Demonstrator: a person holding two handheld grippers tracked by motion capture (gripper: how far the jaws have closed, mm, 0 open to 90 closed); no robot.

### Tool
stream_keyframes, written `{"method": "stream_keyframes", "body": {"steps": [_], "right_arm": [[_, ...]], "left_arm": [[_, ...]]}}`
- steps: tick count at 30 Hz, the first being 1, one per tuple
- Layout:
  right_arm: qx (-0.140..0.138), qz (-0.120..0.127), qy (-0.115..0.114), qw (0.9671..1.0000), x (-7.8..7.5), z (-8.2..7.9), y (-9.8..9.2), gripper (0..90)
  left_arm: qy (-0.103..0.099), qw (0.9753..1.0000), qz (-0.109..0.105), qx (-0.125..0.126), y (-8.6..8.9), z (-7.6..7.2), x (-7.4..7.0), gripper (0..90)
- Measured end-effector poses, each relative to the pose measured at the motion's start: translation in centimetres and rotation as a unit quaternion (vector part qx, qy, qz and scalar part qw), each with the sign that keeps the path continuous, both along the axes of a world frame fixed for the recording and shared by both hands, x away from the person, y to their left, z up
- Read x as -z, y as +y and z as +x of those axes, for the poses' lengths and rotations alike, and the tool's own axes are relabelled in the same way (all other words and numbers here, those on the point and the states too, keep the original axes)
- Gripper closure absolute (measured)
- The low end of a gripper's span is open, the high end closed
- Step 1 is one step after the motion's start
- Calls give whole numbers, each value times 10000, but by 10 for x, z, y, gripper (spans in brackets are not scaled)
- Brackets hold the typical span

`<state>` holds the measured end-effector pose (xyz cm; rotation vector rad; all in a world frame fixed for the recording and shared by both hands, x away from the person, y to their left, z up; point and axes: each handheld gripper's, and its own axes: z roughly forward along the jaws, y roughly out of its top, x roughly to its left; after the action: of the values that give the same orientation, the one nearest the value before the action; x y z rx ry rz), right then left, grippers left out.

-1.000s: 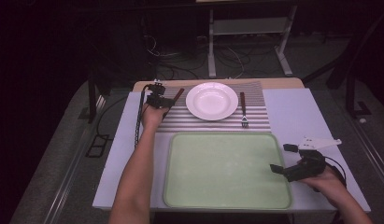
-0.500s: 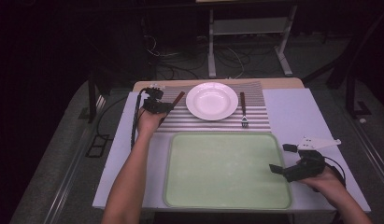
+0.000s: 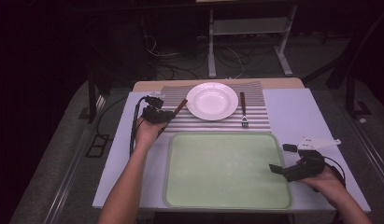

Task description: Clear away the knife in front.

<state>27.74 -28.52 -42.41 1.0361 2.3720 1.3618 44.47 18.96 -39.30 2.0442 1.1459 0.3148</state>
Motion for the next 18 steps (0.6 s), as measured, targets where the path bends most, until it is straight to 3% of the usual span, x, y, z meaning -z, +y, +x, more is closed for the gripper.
{"method": "stream_keyframes", "body": {"steps": [18], "right_arm": [[1, 23, -7, 10000, 0, -1, 0, 0]], "left_arm": [[-124, 9983, -371, 424, -16, -43, -3, 772]]}}
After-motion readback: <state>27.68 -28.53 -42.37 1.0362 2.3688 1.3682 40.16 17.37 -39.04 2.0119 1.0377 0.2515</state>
